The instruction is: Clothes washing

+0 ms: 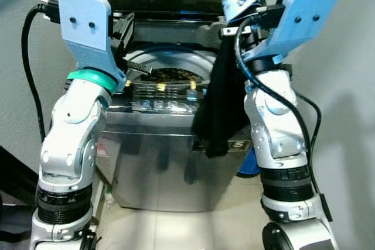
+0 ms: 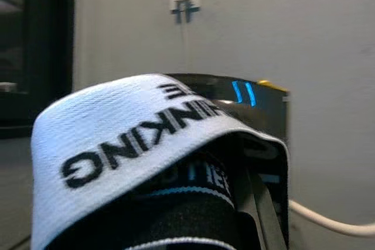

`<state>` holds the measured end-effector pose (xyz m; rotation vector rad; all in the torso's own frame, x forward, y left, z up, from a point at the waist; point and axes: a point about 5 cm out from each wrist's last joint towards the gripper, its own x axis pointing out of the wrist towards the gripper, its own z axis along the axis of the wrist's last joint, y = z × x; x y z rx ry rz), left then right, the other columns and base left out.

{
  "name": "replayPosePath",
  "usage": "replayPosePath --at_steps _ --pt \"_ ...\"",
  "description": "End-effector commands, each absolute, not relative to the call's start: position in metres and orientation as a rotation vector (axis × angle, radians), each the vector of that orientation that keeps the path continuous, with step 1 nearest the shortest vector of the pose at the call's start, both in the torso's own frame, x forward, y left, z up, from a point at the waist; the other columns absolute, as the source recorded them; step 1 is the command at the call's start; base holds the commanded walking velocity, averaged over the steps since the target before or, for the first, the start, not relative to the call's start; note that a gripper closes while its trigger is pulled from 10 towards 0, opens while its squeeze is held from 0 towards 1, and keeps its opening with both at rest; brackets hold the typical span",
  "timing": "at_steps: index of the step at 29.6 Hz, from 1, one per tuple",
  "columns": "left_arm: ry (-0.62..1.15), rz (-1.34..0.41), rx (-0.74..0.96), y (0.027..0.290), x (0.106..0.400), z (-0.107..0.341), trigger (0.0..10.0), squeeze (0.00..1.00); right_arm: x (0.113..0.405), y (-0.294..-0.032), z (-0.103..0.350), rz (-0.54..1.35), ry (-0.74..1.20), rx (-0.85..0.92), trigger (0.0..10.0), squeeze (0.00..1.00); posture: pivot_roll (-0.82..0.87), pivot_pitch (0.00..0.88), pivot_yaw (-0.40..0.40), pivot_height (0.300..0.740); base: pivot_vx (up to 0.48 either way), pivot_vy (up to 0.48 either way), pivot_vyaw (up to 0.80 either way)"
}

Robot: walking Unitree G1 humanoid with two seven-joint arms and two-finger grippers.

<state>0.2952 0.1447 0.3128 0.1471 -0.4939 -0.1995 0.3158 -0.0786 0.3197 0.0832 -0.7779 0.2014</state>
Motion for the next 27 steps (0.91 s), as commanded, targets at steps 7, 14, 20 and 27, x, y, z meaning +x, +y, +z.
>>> replayPosePath --at_steps 7,14,20,27 --pt "-0.486 -0.19 0.148 0.1442 0.2967 0.3099 10.0 0.0 0.3164 -0.0762 0.316 0.213 -0.768 0.076 10.0 0.0 0.09 0.041 0.038 0.74 0.394 0.103 0.0" --pt "-0.482 -0.19 0.141 0.1439 0.297 0.3089 10.0 0.0 0.3166 -0.0768 0.3158 0.211 -0.767 0.074 10.0 0.0 0.09 0.042 0.037 0.74 0.289 0.0 0.0" --pt "-0.479 -0.225 0.122 0.1407 0.2948 0.308 10.0 0.0 0.3167 -0.0771 0.3157 0.211 -0.767 0.073 10.0 0.0 0.09 0.043 0.034 0.74 0.0 0.0 0.0" --pt "-0.477 -0.238 0.122 0.139 0.2951 0.3072 10.0 0.0 0.317 -0.0767 0.316 0.214 -0.769 0.073 10.0 0.0 0.09 0.041 0.033 0.74 0.0 0.0 0.0"
